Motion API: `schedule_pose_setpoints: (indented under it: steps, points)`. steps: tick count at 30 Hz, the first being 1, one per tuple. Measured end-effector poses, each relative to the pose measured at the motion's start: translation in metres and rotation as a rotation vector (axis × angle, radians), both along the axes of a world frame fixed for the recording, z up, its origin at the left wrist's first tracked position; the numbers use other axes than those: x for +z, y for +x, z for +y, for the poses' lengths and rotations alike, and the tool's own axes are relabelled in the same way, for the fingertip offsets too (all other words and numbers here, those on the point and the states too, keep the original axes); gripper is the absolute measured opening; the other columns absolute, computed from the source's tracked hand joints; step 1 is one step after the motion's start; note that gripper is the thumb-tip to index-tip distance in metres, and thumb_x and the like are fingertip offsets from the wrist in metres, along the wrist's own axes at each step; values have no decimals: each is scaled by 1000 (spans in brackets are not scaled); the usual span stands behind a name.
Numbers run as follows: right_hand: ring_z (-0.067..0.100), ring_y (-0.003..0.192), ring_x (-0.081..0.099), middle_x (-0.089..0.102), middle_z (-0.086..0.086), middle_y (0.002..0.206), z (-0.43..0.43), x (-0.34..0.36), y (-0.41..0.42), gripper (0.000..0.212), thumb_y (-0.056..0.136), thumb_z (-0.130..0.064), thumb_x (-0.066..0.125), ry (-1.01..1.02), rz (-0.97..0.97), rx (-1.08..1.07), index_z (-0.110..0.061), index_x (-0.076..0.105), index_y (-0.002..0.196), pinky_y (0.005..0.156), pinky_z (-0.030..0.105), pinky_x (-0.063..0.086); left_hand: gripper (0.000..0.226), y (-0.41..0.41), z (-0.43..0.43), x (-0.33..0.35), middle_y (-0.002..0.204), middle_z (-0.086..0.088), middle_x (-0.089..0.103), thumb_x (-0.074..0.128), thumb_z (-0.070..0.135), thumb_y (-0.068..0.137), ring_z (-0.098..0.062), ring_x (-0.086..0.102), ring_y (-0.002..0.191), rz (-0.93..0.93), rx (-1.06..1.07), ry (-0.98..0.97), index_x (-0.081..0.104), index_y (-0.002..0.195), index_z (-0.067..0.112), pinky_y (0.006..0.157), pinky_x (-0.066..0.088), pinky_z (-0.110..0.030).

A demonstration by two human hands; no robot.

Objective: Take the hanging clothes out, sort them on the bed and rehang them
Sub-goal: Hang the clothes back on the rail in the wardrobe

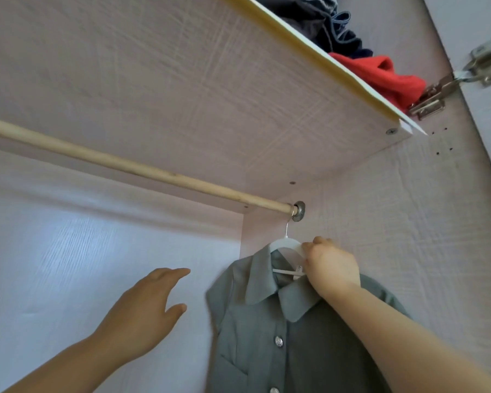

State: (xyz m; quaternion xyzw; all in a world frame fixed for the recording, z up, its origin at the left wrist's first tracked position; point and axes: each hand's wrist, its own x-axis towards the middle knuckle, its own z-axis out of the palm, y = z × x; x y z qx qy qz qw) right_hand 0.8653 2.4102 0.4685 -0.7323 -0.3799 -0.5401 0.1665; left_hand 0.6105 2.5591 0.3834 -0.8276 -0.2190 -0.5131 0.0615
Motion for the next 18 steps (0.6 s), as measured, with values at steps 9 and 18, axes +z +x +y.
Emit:
schedule_pose_setpoints:
  steps: [9,18]
  points:
    - [29,101,56,65,6,105,-17,-37,-28,34,76,-17,70,78,-155,168,-16,67,110,86,37,42,56,-8,-8,-31,142,15,30,48,37,92,-3,35,128,49,-23,-47,22,142,38,103,29,-17]
    - [25,93,64,67,0,101,21,-222,-122,48,59,-21,83,-306,52,529,-19,70,105,87,36,49,59,-69,-13,-146,150,6,23,46,36,94,-12,29,134,199,130,-290,16,145,31,107,23,-23]
